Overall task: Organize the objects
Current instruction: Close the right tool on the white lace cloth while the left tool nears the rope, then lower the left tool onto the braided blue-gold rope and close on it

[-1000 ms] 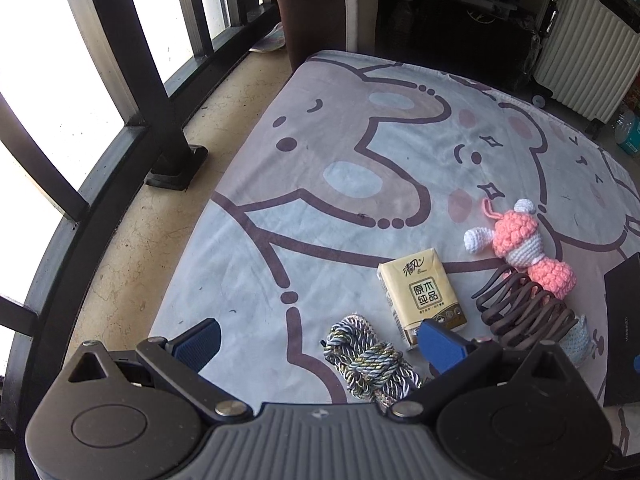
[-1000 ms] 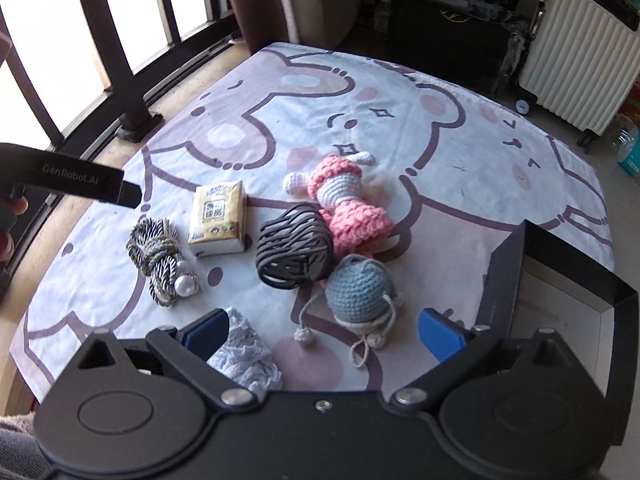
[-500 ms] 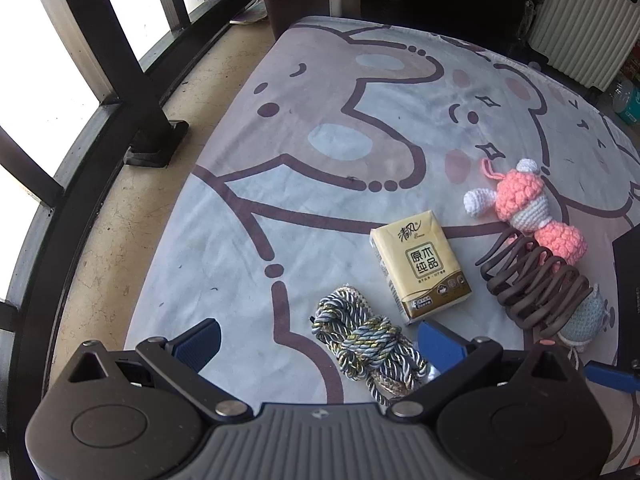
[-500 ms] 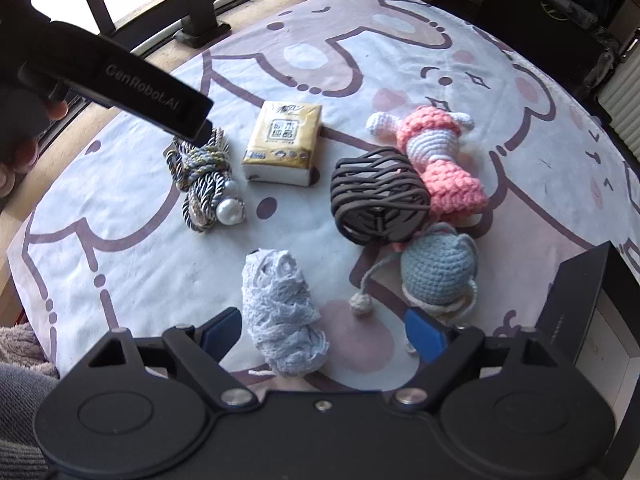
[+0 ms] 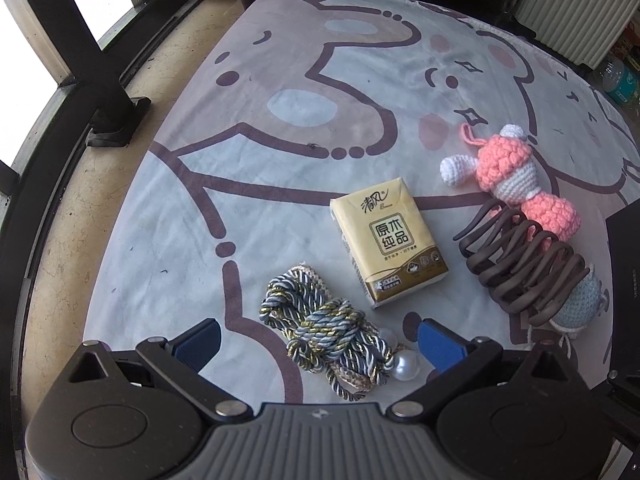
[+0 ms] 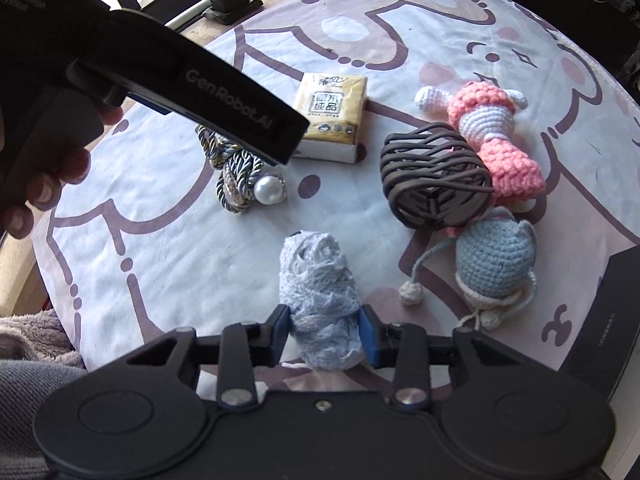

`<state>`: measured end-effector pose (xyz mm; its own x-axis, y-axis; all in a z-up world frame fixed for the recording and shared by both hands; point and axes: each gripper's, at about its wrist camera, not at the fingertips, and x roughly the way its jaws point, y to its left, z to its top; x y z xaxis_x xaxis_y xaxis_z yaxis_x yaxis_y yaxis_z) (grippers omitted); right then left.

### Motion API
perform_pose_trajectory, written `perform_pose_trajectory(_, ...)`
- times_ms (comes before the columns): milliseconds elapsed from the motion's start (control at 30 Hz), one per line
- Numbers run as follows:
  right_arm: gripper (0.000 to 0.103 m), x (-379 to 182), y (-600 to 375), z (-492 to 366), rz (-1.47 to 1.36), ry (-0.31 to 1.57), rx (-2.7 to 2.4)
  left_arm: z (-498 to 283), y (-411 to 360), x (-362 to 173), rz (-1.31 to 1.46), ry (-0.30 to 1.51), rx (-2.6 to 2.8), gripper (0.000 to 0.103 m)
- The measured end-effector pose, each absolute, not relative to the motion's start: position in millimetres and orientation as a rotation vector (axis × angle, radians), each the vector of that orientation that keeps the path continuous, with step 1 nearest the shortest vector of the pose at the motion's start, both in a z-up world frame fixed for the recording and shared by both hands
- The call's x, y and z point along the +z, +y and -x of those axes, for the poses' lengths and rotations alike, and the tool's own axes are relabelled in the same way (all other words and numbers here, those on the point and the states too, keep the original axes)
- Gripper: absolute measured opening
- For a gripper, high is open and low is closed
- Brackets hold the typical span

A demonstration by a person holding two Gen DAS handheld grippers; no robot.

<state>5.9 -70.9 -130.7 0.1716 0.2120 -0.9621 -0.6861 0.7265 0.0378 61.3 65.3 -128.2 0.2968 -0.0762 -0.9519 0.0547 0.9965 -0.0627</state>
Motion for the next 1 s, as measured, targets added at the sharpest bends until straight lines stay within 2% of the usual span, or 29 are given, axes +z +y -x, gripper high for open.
perform_pose_trajectory(200, 0.036, -131, -74, -4, 0.453, 1.241, 0.685, -65, 61, -137, 0.024, 1.291, -0.061, 0.103)
perform_pose_trajectory(400, 0.037, -131, -75, -3, 0.445, 1.243, 0.688, -69, 83, -153, 0.262, 1.388, 0.04, 0.101)
perform_pose_trajectory(500, 0.037, -131, -77, -4, 0.441, 1.245, 0.69, -69, 91, -157, 0.296, 1.399, 0.066, 0.099)
perform_pose_trajectory(733, 0.037, -130, -77, -5, 0.436, 1.253, 0.681, -65, 90, -147, 0.113, 1.369, 0.05, 0.097)
perform_pose_trajectory(833, 0.037, -129, -75, -4, 0.44, 1.259, 0.672, -60, 91, -146, 0.074, 1.375, 0.025, 0.09)
perform_pose_trajectory(1000, 0.036, -129, -72, -4, 0.441, 1.275, 0.653, -55, 97, -150, 0.025, 1.402, 0.0, 0.064)
